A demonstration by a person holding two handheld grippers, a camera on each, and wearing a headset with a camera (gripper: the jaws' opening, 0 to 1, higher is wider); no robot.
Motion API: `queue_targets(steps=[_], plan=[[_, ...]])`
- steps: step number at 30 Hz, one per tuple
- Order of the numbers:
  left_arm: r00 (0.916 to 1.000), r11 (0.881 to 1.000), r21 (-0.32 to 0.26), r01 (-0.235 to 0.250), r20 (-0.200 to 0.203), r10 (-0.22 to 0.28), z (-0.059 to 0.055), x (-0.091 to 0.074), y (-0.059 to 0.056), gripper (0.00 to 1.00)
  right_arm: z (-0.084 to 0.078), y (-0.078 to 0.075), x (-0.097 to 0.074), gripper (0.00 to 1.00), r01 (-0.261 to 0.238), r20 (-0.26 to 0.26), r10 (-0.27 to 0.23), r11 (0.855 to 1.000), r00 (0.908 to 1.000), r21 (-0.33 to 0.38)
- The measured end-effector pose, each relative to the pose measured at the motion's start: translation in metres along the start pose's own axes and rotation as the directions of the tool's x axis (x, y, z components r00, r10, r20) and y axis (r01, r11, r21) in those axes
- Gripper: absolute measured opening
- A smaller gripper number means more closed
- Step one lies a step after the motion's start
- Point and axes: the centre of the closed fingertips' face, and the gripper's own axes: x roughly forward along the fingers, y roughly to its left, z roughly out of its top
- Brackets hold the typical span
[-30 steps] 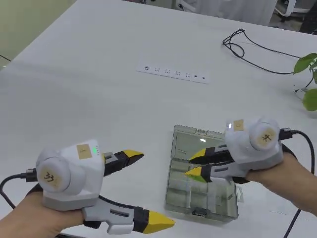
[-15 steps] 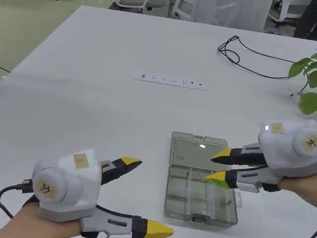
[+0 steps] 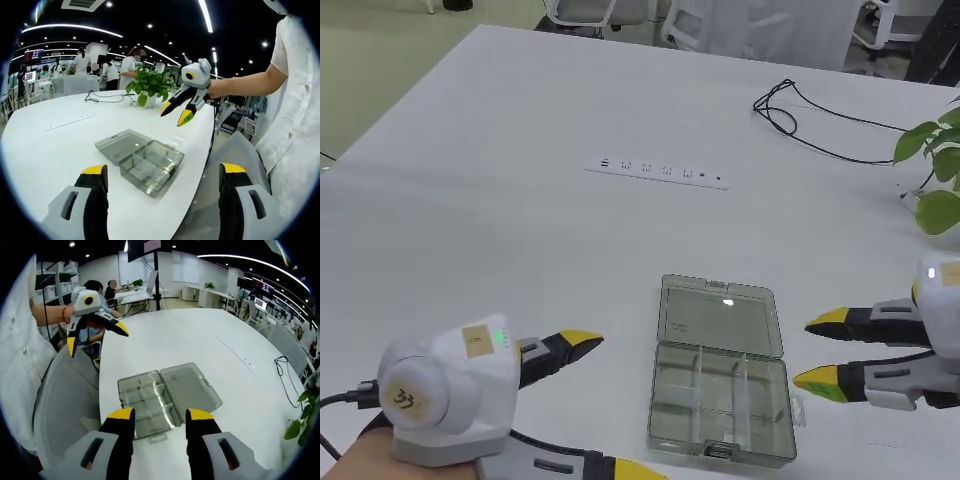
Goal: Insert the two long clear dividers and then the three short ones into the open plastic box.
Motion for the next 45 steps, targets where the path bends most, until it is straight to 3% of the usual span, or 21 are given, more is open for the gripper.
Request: queue_targets(steps=[12, 19, 27, 32, 34, 39, 45], plan=[[0.9999, 1.0, -0.01, -0.013, -0.005, 0.013, -0.002, -0.001, 0.004, 0.94, -0.032, -0.011, -0.009, 0.51, 0.004, -0.076, -0.005, 1.0, 0.9971, -0.017], [0.9999, 1.0, -0.015, -0.015, -0.008, 0.015, -0.003, -0.001, 0.006, 0.94, -0.065, -0.018, -0.008, 0.52, -0.018, -0.187, 0.005, 0.997, 0.9823, -0.073], [0.9997, 1.0, -0.019, -0.018, -0.014, 0.018, -0.003, 0.0, 0.011, 0.93, -0.112, -0.025, -0.003, 0.53, -0.096, -0.336, 0.038, 0.983, 0.9409, -0.157], [0.9996, 0.999, -0.027, -0.023, -0.016, 0.023, -0.004, 0.0, 0.012, 0.94, -0.147, -0.032, -0.003, 0.53, -0.168, -0.453, 0.054, 0.962, 0.89, -0.216], [0.9996, 0.999, -0.029, -0.024, -0.019, 0.023, -0.005, 0.001, 0.012, 0.94, -0.156, -0.033, -0.002, 0.52, -0.183, -0.476, 0.058, 0.958, 0.8776, -0.22], [0.9994, 0.999, -0.038, -0.029, -0.022, 0.028, -0.006, 0.001, 0.014, 0.93, -0.171, -0.037, 0.001, 0.5, -0.214, -0.52, 0.066, 0.949, 0.8519, -0.231], [0.9993, 0.999, -0.04, -0.029, -0.026, 0.028, -0.006, 0.002, 0.015, 0.93, -0.18, -0.041, 0.005, 0.46, -0.23, -0.545, 0.062, 0.942, 0.836, -0.245]])
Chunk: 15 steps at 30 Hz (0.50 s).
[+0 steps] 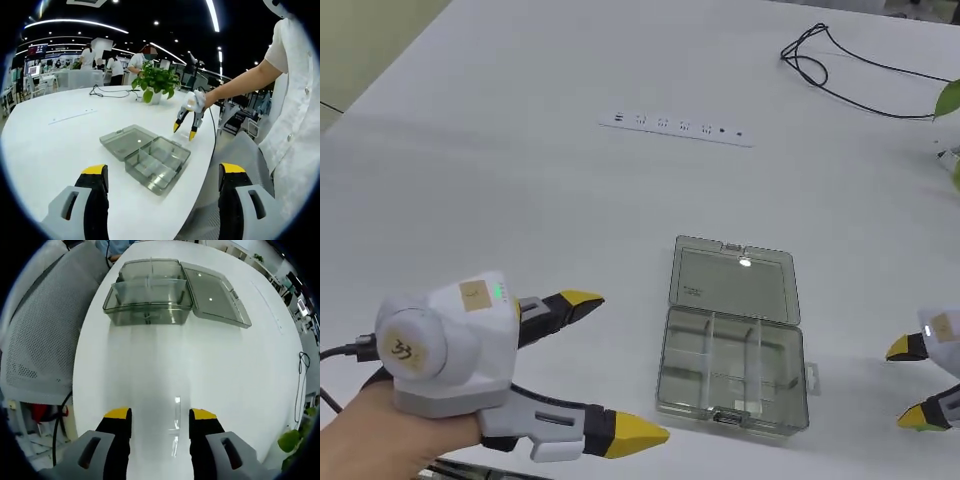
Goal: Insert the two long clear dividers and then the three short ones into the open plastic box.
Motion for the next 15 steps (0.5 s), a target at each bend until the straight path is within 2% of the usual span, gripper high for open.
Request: queue_targets(steps=[4, 10, 13, 15], plan=[[1.0, 1.0, -0.003, 0.002, -0.002, -0.002, -0.0003, 0.0006, 0.0003, 0.93, -0.0049, 0.0014, 0.0043, 0.45, 0.0, -0.024, 0.0, 1.0, 0.9997, -0.013], [1.0, 1.0, -0.004, 0.004, -0.001, -0.004, 0.0002, 0.0015, 0.0002, 0.93, -0.0041, 0.0008, 0.002, 0.43, 0.012, -0.007, -0.012, 1.0, 0.9999, 0.004], [1.0, 1.0, -0.005, 0.007, 0.001, -0.007, 0.0005, 0.0022, 0.0003, 0.92, -0.0053, 0.001, 0.0011, 0.35, 0.015, -0.014, -0.015, 1.0, 0.9998, 0.004], [1.0, 1.0, -0.005, 0.007, 0.0, -0.007, 0.0002, 0.0025, 0.0002, 0.92, -0.0052, 0.0011, 0.0012, 0.33, 0.017, -0.016, -0.017, 1.0, 0.9997, 0.008]])
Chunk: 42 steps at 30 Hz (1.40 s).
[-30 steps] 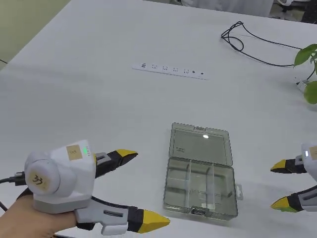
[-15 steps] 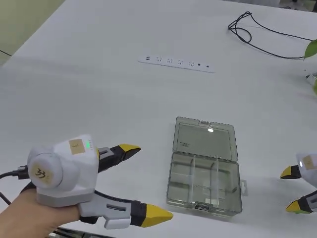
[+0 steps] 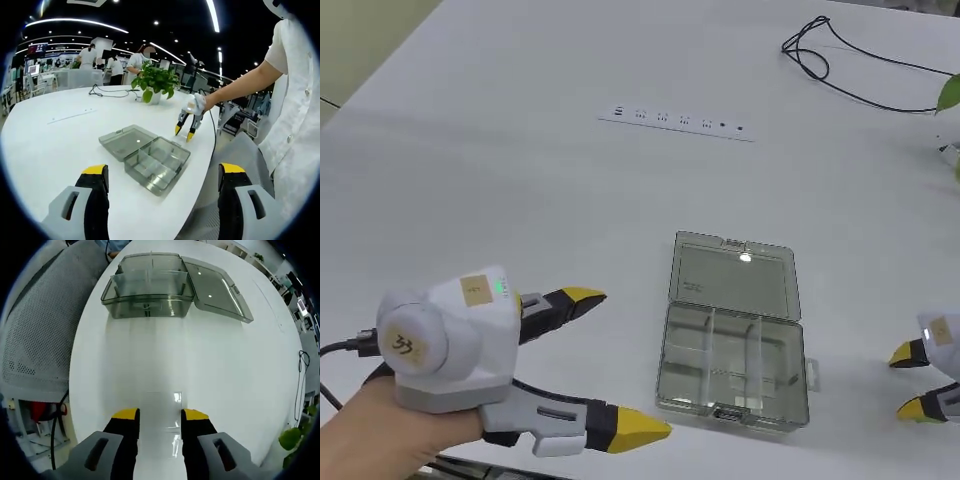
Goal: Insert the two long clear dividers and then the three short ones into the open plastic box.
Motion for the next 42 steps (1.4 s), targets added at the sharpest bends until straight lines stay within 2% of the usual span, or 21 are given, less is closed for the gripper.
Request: queue_targets(steps=[16, 21, 25, 32, 37, 42], plan=[[0.9999, 1.0, 0.014, 0.01, 0.001, -0.01, 0.0, -0.002, -0.003, 0.92, 0.0, 0.002, 0.001, 0.33, 0.005, -0.013, -0.005, 1.0, 0.9999, 0.006], [0.9999, 1.0, 0.017, 0.008, 0.008, -0.008, 0.003, -0.004, -0.004, 0.92, 0.002, -0.002, -0.002, 0.33, 0.029, 0.005, -0.029, 0.999, 0.9996, 0.02], [0.9998, 1.0, 0.026, 0.012, 0.013, -0.013, 0.007, -0.005, -0.006, 0.92, 0.008, -0.007, -0.012, 0.33, 0.065, 0.034, -0.066, 0.997, 0.9972, 0.039], [0.9994, 0.999, 0.04, 0.027, 0.018, -0.028, 0.014, -0.004, -0.009, 0.92, 0.03, -0.015, -0.034, 0.33, 0.14, 0.111, -0.151, 0.985, 0.9823, 0.097], [0.9984, 0.999, 0.038, 0.034, 0.044, -0.036, 0.027, -0.003, -0.01, 0.91, 0.05, -0.016, -0.055, 0.33, 0.18, 0.166, -0.202, 0.973, 0.9652, 0.142], [0.9972, 0.999, 0.029, 0.034, 0.066, -0.036, 0.038, -0.002, -0.01, 0.9, 0.068, -0.015, -0.074, 0.33, 0.22, 0.2, -0.249, 0.963, 0.9475, 0.157]])
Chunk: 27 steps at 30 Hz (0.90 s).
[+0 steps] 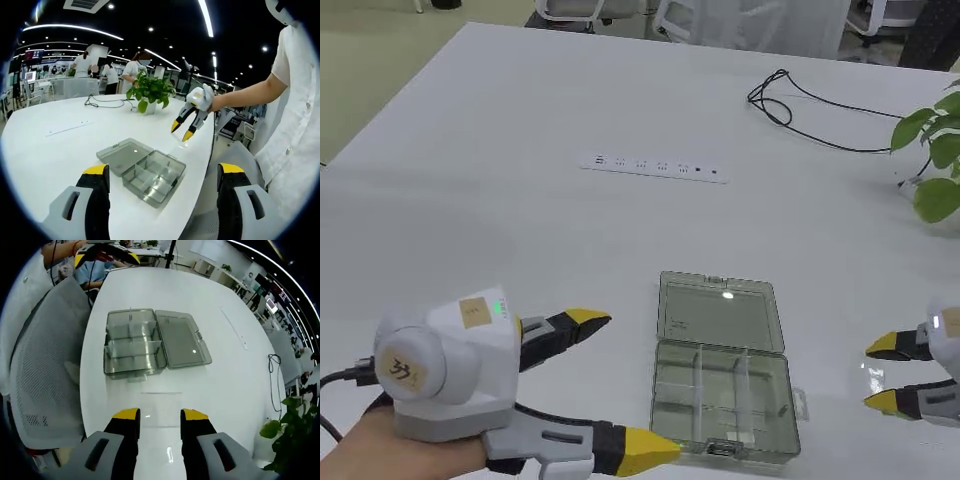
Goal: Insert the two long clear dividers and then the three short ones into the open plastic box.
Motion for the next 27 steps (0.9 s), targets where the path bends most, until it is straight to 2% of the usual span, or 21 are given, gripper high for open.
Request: queue_targets(steps=[7, 9, 12, 17, 20, 23, 27], plan=[[0.9996, 1.0, -0.027, 0.005, 0.029, -0.004, 0.017, 0.008, -0.004, 0.88, 0.043, 0.003, -0.025, 0.33, 0.07, 0.065, -0.07, 0.998, 0.9954, 0.0], [0.9994, 0.999, -0.036, 0.009, 0.035, -0.008, 0.021, 0.01, -0.005, 0.86, 0.043, -0.002, -0.026, 0.33, 0.091, 0.073, -0.089, 0.996, 0.9933, -0.013], [0.9993, 0.998, -0.062, 0.009, 0.038, -0.006, 0.025, 0.015, -0.006, 0.82, 0.063, 0.005, -0.036, 0.33, 0.109, 0.091, -0.106, 0.994, 0.9901, -0.026], [0.997, 0.991, -0.129, 0.033, 0.074, -0.023, 0.038, 0.022, -0.012, 0.75, 0.092, 0.015, -0.05, 0.33, 0.131, 0.127, -0.126, 0.991, 0.9839, -0.032], [0.9958, 0.983, -0.174, 0.052, 0.083, -0.038, 0.044, 0.026, -0.017, 0.71, 0.103, 0.019, -0.055, 0.33, 0.135, 0.139, -0.128, 0.99, 0.9819, -0.038], [0.9957, 0.979, -0.193, 0.064, 0.079, -0.049, 0.047, 0.031, -0.022, 0.71, 0.111, 0.023, -0.058, 0.33, 0.141, 0.148, -0.133, 0.989, 0.98, -0.042], [0.9931, 0.968, -0.236, 0.088, 0.097, -0.067, 0.053, 0.037, -0.028, 0.68, 0.119, 0.029, -0.061, 0.33, 0.154, 0.149, -0.141, 0.985, 0.9788, -0.078]])
